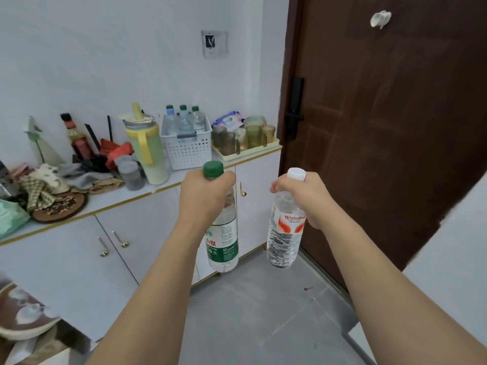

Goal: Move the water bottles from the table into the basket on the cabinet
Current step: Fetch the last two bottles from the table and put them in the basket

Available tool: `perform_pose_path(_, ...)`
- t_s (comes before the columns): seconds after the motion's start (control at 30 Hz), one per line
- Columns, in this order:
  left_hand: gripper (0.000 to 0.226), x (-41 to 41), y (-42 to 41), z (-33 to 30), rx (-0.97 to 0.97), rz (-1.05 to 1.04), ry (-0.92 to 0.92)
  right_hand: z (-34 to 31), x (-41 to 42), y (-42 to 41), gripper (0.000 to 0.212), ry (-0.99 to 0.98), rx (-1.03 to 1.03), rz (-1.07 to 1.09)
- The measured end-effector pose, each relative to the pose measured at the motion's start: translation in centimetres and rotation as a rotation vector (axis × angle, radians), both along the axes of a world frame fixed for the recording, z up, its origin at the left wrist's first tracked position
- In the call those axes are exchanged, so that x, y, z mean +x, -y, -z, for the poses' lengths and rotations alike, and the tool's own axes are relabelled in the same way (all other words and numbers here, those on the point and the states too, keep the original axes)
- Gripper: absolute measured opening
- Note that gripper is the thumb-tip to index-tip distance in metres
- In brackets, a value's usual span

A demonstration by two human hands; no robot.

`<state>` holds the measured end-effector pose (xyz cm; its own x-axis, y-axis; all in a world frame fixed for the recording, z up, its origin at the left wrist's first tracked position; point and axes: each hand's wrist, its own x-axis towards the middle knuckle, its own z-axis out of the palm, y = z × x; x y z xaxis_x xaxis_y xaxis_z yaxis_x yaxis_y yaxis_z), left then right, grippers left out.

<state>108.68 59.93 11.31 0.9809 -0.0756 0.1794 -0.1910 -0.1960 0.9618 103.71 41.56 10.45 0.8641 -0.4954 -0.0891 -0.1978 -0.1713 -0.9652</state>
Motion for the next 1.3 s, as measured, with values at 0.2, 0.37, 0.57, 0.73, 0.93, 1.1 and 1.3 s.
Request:
perform_pose_path(0.2,0.018,8.7,-0.3,0.2,-0.040,0.000,-0.006,-0.7,8.6,-0.7,0.045,0.044,0.060,0.010)
perform_pose_path(0.37,0.016,14.4,1.1,0.6,-0.094,-0.020,-0.025,0.1,15.6,0.6,0.042,0.027,0.064,-0.036)
perform_pose_path(0.57,0.019,22.0,2.5,-2.4,-0.182,-0.145,0.008,-2.3,23.4,3.1,0.047,0.115,0.091,-0.098)
perform_pose_path(0.73,0.011,28.3,2.6,-7.7,-0.225,-0.245,0.094,-6.2,30.6,3.6,0.023,0.257,0.123,-0.082)
perform_pose_path(0.93,0.026,36.3,2.3,-11.5,0.085,-0.243,0.271,-8.8,38.7,2.6,0.023,0.376,0.177,-0.054)
perform_pose_path(1.1,0.031,42.1,0.3,-13.7,0.344,-0.226,0.311,-10.0,44.2,0.9,0.023,0.437,0.212,-0.042)
perform_pose_path(1.3,0.035,49.2,-1.8,-14.8,0.480,-0.189,0.211,-9.5,50.9,-1.4,0.013,0.379,0.146,-0.081)
